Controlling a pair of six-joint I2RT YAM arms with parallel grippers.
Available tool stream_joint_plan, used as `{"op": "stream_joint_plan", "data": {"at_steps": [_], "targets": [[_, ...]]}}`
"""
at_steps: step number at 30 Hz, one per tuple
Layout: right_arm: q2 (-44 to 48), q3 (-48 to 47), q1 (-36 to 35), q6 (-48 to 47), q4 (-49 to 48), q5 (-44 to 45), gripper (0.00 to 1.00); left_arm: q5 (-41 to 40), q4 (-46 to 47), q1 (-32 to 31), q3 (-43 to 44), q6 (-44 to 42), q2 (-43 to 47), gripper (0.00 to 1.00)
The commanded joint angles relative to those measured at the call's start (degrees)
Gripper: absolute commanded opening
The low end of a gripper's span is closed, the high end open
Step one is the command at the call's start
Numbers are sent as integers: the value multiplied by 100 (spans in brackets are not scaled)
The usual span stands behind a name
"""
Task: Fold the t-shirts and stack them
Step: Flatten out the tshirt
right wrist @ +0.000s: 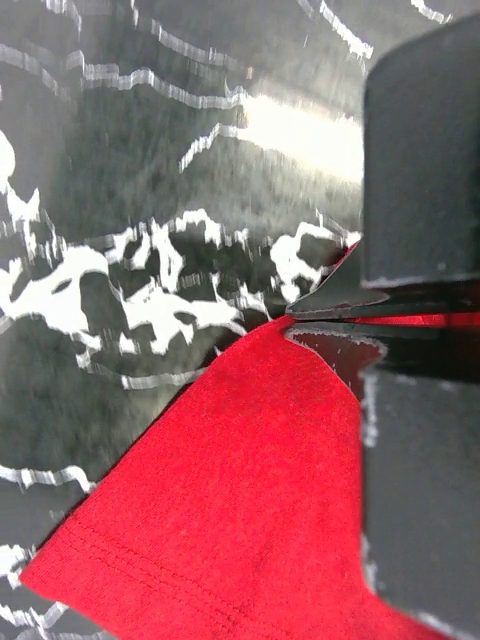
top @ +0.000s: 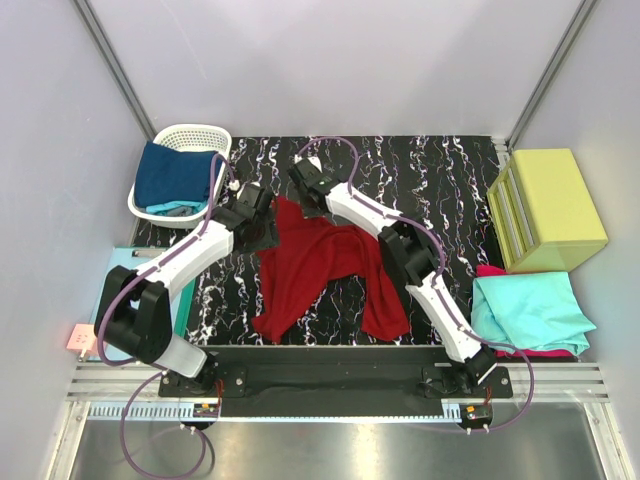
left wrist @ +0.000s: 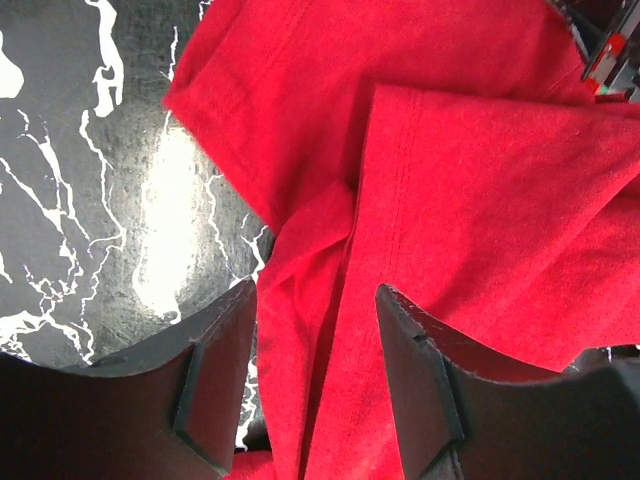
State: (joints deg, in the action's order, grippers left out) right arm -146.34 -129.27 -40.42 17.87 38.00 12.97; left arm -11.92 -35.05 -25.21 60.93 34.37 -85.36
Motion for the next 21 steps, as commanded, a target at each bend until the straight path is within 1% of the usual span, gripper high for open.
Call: {"op": "stream_joint_plan", "data": {"at_steps": [1, 2, 4, 5, 6, 8, 14, 21], "targets": [[-52, -9, 394, 199, 673, 865, 0, 225, 165, -1, 25, 8, 178, 54], [-131, -341, 612, 226, 743, 821, 0, 278, 165, -10, 16, 0, 195, 54], [-280, -816, 833, 191, 989, 795, 0, 305, 148, -19, 7, -27, 248, 53], [-516, -1410, 982, 147, 1069, 803, 0, 331, 139, -10, 7, -36, 274, 53], [-657, -1756, 1053, 103, 1252, 812, 0, 340, 139, -10, -2, -53, 309, 52], [-782, -2249, 1281, 137, 1254, 742, 0, 375, 103, -10, 7, -71, 336, 52], [-835, -2594, 1537, 226, 1210, 1040, 0, 410, 68, -36, 86, -132, 301, 52], [-756, -2454, 1652, 182, 1149, 909, 0, 296, 103, -326, 314, -97, -260, 52]]}}
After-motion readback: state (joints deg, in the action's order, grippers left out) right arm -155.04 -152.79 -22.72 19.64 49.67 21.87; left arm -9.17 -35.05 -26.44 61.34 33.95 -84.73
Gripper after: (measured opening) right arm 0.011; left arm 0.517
